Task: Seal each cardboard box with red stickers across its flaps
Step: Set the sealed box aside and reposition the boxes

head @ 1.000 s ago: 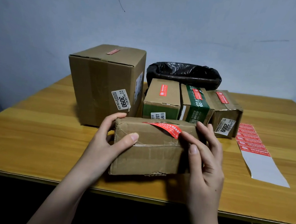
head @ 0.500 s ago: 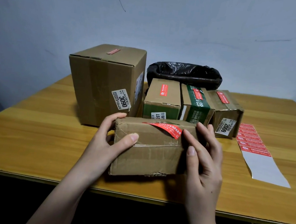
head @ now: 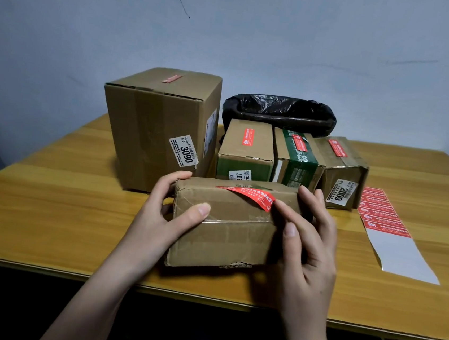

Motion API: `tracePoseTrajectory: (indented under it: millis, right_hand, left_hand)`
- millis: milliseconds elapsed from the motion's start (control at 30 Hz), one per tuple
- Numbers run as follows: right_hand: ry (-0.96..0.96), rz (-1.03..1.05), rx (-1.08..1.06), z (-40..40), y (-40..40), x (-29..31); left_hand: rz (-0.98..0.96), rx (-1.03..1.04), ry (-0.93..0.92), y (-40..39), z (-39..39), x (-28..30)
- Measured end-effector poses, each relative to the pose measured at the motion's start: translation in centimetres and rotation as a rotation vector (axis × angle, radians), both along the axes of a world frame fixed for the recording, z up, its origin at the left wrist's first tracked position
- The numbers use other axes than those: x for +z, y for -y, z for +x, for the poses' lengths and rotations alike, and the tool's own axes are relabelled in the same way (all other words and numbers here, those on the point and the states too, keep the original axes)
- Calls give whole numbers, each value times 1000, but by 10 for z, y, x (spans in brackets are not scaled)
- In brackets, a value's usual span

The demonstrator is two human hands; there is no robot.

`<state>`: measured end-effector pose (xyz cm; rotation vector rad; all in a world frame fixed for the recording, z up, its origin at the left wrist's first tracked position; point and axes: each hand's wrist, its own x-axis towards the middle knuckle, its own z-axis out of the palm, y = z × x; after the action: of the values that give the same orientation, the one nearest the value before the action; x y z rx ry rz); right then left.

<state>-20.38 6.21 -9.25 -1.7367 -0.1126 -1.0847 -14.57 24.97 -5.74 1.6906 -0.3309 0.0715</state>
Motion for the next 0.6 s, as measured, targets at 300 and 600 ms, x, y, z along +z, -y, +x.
tracePoseTrajectory:
  millis: [300, 600]
  right_hand:
    - [51, -262, -143, -4, 25, 25]
    - [-137, -702, 225, -2, 42, 76]
  left_hand:
    - [51, -45, 141, -6, -6, 5]
    - [265, -38, 396, -6, -13, 12]
